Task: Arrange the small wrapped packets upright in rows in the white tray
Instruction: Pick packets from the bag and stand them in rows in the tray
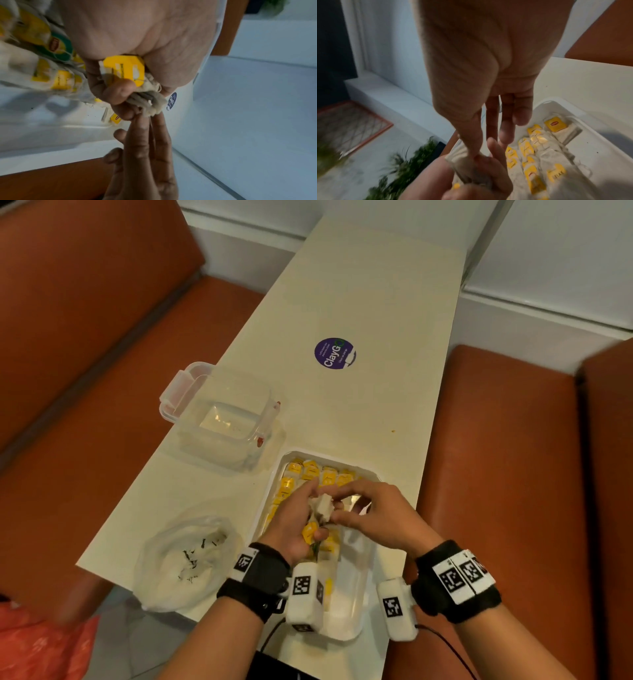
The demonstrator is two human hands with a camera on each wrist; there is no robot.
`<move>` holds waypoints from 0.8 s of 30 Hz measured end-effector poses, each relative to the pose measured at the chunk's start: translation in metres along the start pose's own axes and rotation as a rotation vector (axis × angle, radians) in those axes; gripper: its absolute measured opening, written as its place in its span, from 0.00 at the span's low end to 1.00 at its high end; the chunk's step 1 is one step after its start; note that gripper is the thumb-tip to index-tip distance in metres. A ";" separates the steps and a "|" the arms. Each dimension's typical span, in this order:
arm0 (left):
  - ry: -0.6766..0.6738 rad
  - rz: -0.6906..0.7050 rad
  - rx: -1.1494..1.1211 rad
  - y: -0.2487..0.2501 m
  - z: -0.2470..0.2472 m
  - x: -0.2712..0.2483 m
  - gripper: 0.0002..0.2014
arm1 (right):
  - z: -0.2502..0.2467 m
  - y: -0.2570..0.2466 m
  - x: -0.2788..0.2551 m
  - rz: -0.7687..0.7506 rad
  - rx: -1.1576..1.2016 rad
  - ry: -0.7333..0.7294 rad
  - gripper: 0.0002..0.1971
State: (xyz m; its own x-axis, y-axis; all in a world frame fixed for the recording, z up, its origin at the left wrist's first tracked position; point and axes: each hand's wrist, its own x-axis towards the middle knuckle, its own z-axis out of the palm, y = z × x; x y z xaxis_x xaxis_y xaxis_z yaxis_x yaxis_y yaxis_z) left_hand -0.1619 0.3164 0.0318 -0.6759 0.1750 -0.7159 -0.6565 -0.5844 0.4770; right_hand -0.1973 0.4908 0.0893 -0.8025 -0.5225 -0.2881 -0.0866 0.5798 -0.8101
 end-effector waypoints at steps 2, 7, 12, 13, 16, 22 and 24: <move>0.000 -0.005 0.035 -0.001 -0.010 -0.004 0.30 | 0.007 -0.004 -0.004 -0.041 -0.020 -0.039 0.21; -0.005 -0.017 0.059 -0.008 -0.021 -0.017 0.32 | 0.024 -0.003 -0.009 0.001 -0.013 -0.020 0.28; -0.002 -0.018 0.019 -0.008 -0.021 -0.033 0.32 | 0.035 -0.007 -0.015 -0.038 0.046 0.091 0.18; -0.014 -0.024 0.025 -0.008 -0.020 -0.037 0.32 | 0.035 -0.007 -0.016 -0.038 0.052 0.107 0.15; -0.028 -0.056 0.068 -0.009 -0.020 -0.045 0.32 | 0.033 -0.010 -0.020 -0.049 0.058 0.113 0.06; 0.040 -0.038 0.086 -0.015 -0.021 -0.055 0.21 | 0.013 -0.007 -0.023 0.015 0.196 0.038 0.04; 0.040 -0.007 0.076 -0.017 -0.022 -0.058 0.17 | 0.008 -0.008 -0.027 0.054 0.332 0.035 0.05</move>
State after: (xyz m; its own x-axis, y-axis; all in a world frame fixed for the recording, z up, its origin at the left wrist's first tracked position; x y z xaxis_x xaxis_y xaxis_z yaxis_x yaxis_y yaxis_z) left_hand -0.1045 0.2984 0.0540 -0.6582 0.1462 -0.7385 -0.6858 -0.5212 0.5080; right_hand -0.1704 0.4953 0.0999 -0.8209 -0.4714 -0.3224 0.1492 0.3678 -0.9179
